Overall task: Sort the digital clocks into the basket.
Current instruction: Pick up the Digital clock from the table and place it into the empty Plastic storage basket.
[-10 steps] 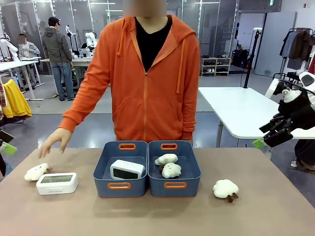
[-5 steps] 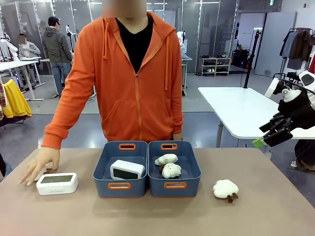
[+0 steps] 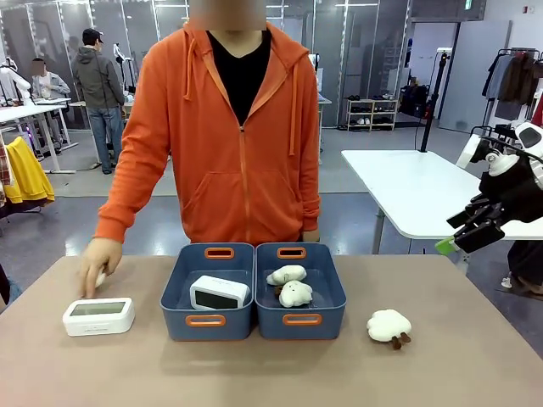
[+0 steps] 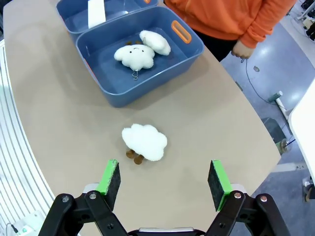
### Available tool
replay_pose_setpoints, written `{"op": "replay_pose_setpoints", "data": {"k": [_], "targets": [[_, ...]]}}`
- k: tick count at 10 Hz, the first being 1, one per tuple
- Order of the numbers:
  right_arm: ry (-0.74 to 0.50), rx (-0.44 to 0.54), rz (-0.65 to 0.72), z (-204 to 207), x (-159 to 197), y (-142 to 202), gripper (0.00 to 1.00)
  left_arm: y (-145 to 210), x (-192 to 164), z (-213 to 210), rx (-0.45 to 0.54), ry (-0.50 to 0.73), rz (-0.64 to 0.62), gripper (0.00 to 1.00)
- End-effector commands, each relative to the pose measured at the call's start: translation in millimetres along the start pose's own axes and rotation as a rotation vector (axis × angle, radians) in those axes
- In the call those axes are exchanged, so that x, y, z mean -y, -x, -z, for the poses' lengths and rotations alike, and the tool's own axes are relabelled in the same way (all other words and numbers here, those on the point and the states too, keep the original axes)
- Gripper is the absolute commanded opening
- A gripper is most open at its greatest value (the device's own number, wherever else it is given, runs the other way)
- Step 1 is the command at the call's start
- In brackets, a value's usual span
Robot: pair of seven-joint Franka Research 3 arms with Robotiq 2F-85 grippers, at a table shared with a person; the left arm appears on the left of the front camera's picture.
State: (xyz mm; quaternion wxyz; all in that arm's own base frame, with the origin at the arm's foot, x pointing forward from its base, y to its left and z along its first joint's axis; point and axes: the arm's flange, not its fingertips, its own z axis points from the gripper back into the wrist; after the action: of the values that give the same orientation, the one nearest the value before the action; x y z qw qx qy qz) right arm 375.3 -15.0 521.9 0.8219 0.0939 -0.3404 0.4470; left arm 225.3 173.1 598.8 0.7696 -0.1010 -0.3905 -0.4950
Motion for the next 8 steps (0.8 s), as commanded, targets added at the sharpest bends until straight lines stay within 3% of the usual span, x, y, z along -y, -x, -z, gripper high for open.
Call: {"op": "replay_pose_setpoints", "data": {"k": [1,3,5,7,8], "targets": [[0.006,-0.011,0.02,0.9,-0.1,-4.1,0.9,0.0,2.5,3.5,-0.004,-0.019,0.018,1.0],[0.006,-0.011,0.02,0.9,-0.1,-4.1,0.9,-8.2,4.0,21.2,-0.043,0.059,0.011,1.0],[0.006,-0.011,0.02,0.9,-0.1,-4.1,0.9,-31.2,1.6,80.7,-0.107,0.131,0.082,1.0],[0.006,-0.011,0.02,0.9,-0.1,-4.1,0.9,-41.9,-10.7,166.1,-0.354,0.046,0.256,1.0],[0.006,-0.011,0.02,0.9,-0.1,-4.1,0.9,-45.2,-13.7,199.8,-0.384,0.078,0.274,1.0]]}}
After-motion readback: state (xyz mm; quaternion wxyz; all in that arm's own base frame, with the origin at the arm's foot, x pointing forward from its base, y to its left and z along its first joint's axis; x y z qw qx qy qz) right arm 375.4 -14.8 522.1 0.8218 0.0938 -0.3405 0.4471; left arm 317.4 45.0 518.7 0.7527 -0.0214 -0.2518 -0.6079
